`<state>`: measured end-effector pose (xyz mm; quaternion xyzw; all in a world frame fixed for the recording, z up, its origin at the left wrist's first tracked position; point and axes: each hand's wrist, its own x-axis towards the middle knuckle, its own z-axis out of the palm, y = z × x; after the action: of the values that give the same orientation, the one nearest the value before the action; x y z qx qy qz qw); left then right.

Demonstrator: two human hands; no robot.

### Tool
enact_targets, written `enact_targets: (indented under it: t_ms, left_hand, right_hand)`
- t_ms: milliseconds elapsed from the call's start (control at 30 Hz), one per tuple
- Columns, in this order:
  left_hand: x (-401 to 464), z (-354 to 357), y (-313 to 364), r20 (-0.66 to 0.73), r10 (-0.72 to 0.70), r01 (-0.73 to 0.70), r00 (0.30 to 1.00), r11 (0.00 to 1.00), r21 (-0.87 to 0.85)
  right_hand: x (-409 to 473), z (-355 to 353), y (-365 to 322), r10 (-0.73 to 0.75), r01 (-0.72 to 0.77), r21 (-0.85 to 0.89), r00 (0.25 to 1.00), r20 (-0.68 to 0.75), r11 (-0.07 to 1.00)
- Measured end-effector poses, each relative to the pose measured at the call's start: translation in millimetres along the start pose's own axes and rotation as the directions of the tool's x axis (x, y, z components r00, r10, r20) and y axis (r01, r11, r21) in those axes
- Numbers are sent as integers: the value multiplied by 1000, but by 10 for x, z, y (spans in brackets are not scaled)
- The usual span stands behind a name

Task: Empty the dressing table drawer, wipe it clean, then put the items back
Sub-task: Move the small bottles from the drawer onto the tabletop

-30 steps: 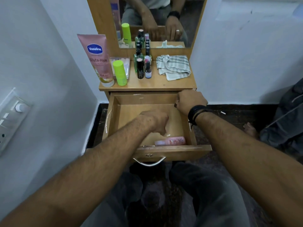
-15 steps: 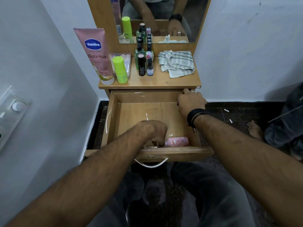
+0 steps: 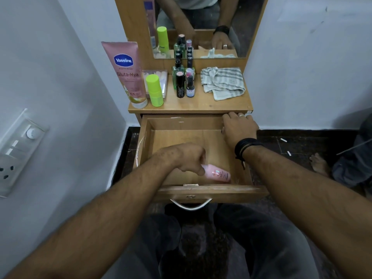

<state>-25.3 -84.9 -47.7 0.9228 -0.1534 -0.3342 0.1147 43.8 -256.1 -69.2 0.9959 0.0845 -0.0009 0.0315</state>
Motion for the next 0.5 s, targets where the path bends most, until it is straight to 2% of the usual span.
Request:
enact_targets:
  t_ms: [100, 233, 367, 500]
  left_hand:
    - [-130, -190, -48, -92, 8, -15, 996, 996, -84]
    - [-358, -528, -108, -260, -1, -24, 966, 996, -91]
    - [-583, -844, -163, -423, -3, -21, 906, 998, -52]
    - [-720, -1108, -176, -577, -6, -1, 817, 1000, -11]
  right_hand:
    - [4, 10, -6, 5, -4, -26, 999, 33, 1000]
    - [15, 1, -10, 27, -30, 23, 996, 88, 999]
    - [-11, -7, -9, 14, -11, -45, 996, 85, 999]
    - [-34, -85, -41, 12, -6, -54, 993, 119, 999]
